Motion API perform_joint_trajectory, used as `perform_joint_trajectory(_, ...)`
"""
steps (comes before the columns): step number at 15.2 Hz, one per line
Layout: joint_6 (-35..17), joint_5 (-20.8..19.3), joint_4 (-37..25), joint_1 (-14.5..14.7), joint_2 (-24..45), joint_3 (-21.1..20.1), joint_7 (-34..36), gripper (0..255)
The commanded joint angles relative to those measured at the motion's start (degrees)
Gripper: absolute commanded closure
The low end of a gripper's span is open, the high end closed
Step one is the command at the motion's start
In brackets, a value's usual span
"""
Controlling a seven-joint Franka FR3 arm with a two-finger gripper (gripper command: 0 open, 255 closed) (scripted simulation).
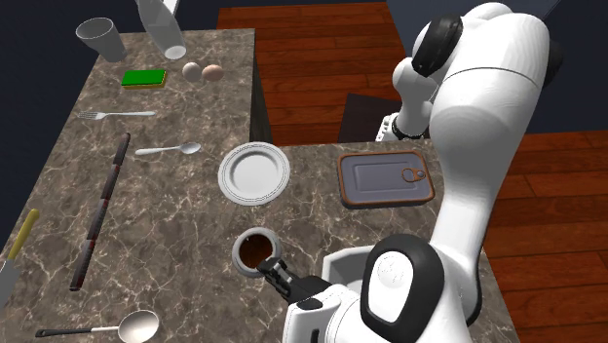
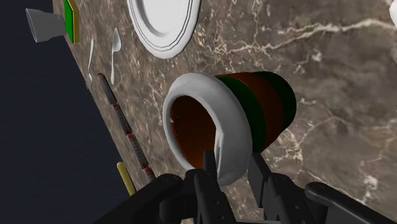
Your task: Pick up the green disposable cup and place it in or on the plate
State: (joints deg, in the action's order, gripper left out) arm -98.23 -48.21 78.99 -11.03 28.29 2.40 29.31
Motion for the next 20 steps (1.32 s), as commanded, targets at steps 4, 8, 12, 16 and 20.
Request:
perform_joint_trajectory(4,1.4,0.2,-1.6,0.1,-0.4,0.0,-1.4,255)
perform_joint_trajectory(8,3.3,0.4,-4.0,0.3,-0.6,0.0,-3.3,255)
perform_joint_trajectory(12,5.2,0.6,-6.7,0.4,-0.6,0.0,-5.2,255)
perform_joint_trajectory(16,7.2,0.7,-9.8,0.6,-0.4,0.1,-7.2,255)
perform_joint_trajectory(20,6.0,0.5,-4.7,-0.4,-5.2,0.4,-7.9,255)
